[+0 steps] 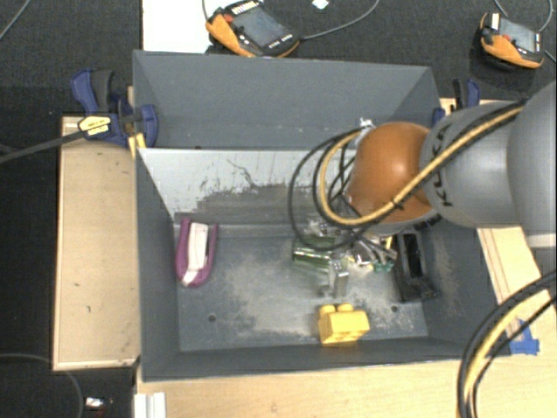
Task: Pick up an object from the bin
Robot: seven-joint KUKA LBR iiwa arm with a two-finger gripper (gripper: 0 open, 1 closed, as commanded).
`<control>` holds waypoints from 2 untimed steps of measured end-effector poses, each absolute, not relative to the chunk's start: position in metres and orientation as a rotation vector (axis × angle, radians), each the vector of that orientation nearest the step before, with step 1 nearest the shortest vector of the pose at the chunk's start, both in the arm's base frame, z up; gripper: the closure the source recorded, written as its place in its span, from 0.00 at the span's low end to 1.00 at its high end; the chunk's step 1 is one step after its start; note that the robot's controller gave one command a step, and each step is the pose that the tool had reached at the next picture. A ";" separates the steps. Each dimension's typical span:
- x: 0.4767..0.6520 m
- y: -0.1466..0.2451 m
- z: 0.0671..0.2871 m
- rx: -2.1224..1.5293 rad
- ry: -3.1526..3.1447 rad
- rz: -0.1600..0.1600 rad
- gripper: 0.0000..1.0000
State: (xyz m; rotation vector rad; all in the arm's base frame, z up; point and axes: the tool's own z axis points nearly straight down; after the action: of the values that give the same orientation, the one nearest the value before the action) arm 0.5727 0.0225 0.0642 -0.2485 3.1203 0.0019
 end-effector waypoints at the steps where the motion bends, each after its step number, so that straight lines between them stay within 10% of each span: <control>1: 0.571 0.018 0.071 -0.189 3.121 0.007 0.00; 2: 0.585 -0.013 0.071 -0.168 3.121 0.005 1.00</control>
Offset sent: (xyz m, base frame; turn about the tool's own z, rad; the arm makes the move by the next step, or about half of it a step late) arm 0.0116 -0.0359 0.0058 0.0473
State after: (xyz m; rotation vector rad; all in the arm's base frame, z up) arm 0.5851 -0.0135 0.0705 -0.1684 3.1214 0.0055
